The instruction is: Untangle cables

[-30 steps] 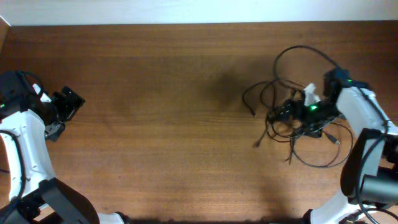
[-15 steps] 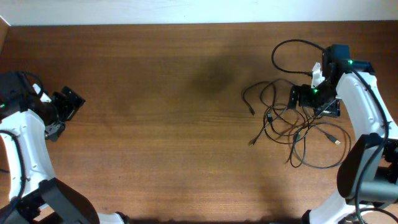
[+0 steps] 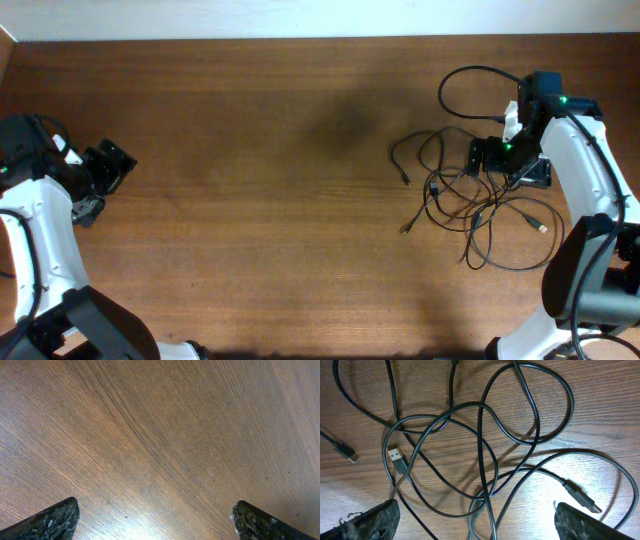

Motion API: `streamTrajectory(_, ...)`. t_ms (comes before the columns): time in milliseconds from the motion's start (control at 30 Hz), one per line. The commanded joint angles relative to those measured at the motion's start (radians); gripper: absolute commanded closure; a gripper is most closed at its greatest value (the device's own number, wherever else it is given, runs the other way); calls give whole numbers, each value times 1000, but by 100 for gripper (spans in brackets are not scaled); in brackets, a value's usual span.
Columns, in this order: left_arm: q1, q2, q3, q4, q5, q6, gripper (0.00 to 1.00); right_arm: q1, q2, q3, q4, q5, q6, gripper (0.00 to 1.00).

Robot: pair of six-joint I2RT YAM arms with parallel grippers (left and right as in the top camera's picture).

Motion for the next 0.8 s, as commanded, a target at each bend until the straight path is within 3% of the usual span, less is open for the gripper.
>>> streamTrajectory(0,6,-2,18,1,8,-12,1,-5,-15,18,3,19,1,1)
streamTrajectory(333,6,-4,18,1,0,-12,1,-5,-15,18,3,19,1,1)
streamTrajectory(467,-8,-93,18,1,0,-12,1,-6,-15,18,3,19,1,1)
streamTrajectory(700,-240,-206,18,1,-11,-13,1,-6,-15,18,3,19,1,1)
streamTrajectory(767,-310,-206,18,1,-127,-12,1,-6,-15,18,3,19,1,1)
